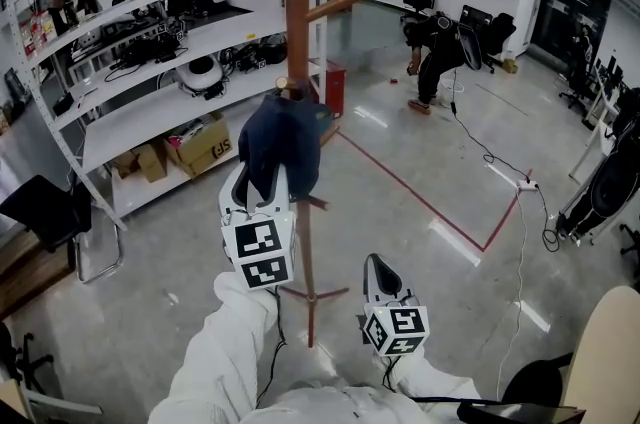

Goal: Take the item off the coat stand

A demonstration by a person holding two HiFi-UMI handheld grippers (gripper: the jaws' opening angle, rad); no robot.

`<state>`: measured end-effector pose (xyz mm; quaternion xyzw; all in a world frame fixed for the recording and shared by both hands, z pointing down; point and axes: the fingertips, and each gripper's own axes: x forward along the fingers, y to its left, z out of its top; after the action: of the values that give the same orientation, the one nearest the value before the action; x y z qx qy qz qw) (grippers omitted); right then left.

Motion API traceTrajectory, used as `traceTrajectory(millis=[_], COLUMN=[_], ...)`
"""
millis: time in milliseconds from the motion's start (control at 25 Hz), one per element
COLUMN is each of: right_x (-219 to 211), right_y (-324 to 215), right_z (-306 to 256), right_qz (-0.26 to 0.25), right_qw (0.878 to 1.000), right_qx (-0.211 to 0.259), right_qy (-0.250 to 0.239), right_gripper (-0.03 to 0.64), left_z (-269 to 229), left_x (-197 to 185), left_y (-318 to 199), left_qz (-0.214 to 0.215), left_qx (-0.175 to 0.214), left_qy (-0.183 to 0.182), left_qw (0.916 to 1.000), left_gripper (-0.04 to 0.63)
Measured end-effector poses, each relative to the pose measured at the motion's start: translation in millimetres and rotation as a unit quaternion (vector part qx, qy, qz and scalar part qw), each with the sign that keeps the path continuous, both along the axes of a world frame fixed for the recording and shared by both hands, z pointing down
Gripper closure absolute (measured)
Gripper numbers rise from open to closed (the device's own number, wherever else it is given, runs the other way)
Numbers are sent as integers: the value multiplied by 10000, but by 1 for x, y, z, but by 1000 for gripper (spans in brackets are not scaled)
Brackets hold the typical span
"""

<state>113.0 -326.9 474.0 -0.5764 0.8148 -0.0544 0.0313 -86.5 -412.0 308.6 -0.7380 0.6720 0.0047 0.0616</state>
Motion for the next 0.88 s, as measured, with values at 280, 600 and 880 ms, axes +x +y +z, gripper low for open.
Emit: traceTrajectory(millis=[280, 600, 880], right_x=[2, 8, 6], right_y=[1, -1, 0], right_z=[1, -1, -2], right_qz=[5, 63, 77], right_qw=[10000, 9999, 9999], right_qx=[-33, -26, -12], right_qy=[-59, -79, -108], right_gripper=[606, 606, 606], left_z=[-8, -7, -15], left_x=[-1, 5, 4], left_y=[4, 3, 10], left_qz=[-144, -7, 120], left_qx=[81, 117, 335], left_qy=[-68, -31, 138], left_qw=[9998, 9999, 9993], left_gripper=[502, 557, 566])
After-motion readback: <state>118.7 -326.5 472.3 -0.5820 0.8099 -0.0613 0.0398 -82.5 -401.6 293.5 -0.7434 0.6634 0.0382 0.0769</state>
